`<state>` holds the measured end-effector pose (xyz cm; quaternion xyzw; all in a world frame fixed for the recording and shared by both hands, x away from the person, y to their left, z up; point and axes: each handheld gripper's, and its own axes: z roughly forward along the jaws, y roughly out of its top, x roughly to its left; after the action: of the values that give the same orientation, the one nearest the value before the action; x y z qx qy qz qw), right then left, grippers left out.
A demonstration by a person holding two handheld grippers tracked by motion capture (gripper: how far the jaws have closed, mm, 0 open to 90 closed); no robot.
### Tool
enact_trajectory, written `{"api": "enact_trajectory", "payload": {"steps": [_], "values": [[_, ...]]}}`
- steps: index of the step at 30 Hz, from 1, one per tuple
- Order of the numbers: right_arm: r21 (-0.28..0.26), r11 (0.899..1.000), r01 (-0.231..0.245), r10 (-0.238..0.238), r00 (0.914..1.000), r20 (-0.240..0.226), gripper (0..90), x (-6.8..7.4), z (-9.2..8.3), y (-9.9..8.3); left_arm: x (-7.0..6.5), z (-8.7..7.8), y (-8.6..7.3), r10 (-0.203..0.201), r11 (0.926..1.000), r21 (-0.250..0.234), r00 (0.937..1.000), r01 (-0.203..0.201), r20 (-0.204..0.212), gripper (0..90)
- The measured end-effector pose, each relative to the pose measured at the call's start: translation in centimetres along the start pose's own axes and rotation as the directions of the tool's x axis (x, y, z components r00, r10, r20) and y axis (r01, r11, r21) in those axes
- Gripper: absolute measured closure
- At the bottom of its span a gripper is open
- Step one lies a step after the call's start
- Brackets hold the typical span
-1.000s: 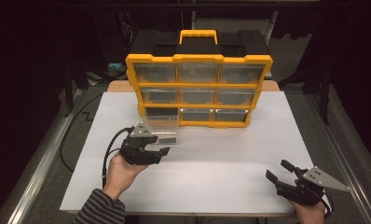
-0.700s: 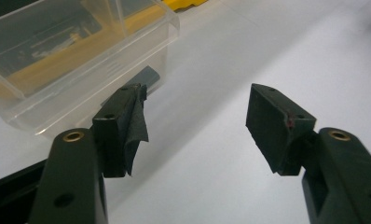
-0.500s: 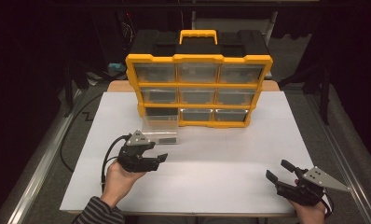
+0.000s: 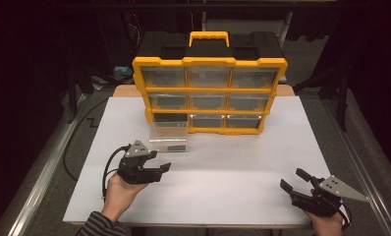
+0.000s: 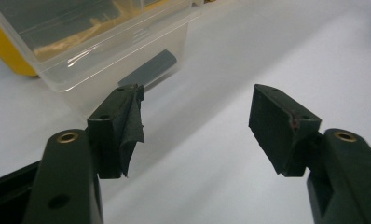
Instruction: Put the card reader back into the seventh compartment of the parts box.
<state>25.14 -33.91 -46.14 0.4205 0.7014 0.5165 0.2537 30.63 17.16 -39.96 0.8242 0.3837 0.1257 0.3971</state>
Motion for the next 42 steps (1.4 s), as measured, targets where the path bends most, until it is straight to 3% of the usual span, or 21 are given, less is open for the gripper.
{"api": "enact_trajectory", "payload": {"steps": [11, 19, 42], "values": [[0.001, 1.000, -0.002, 0.002, 1.0000, 0.000, 26.6, -0.1, 0.0, 0.0, 1.4, -0.5, -1.7, -0.052, 0.9981, -0.036, 0.9972, 0.050, -0.054, 34.1], [0.000, 1.000, -0.002, 0.002, 1.0000, -0.001, 26.6, -0.1, -0.1, 0.0, 2.4, -1.2, -3.2, -0.099, 0.9926, -0.081, 0.9898, 0.090, -0.103, 33.1], [-0.003, 1.000, -0.015, 0.015, 0.9999, 0.004, 26.6, -0.2, -0.1, 0.0, 4.8, -2.0, -5.7, -0.180, 0.9751, -0.158, 0.9716, 0.156, -0.154, 31.3]]}}
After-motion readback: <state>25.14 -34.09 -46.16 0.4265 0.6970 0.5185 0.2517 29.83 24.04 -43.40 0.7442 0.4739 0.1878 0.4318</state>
